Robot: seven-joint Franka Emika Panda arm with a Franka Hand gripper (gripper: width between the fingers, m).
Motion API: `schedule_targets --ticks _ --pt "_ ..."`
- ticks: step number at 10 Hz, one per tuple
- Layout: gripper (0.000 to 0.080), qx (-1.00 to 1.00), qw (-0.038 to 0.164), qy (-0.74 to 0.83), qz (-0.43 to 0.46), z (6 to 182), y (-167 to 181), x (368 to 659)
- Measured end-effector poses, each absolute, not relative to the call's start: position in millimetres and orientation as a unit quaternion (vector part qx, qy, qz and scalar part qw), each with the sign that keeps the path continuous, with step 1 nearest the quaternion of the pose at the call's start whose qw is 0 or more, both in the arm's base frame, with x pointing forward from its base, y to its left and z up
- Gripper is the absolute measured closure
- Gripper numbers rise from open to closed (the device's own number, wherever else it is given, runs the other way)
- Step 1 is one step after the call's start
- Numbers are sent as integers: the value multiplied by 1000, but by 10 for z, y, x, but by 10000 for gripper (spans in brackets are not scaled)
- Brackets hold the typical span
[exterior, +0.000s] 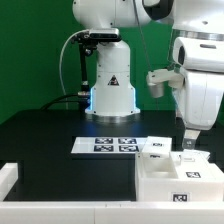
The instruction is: Assemble cabinet
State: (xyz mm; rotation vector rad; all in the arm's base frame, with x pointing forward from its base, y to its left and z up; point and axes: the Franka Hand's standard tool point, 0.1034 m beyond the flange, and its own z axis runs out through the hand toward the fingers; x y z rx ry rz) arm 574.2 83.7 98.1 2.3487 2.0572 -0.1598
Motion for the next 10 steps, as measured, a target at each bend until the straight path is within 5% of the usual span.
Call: schedule_targets --ticks 3,4,8,10 --pt "2 825 1 561 -61 938 881 5401" --pt "2 834 -12 547 -73 940 865 5363" --pt "2 846 -12 529 -66 929 873 5347" --pt "2 883 -22 464 -67 844 915 5044"
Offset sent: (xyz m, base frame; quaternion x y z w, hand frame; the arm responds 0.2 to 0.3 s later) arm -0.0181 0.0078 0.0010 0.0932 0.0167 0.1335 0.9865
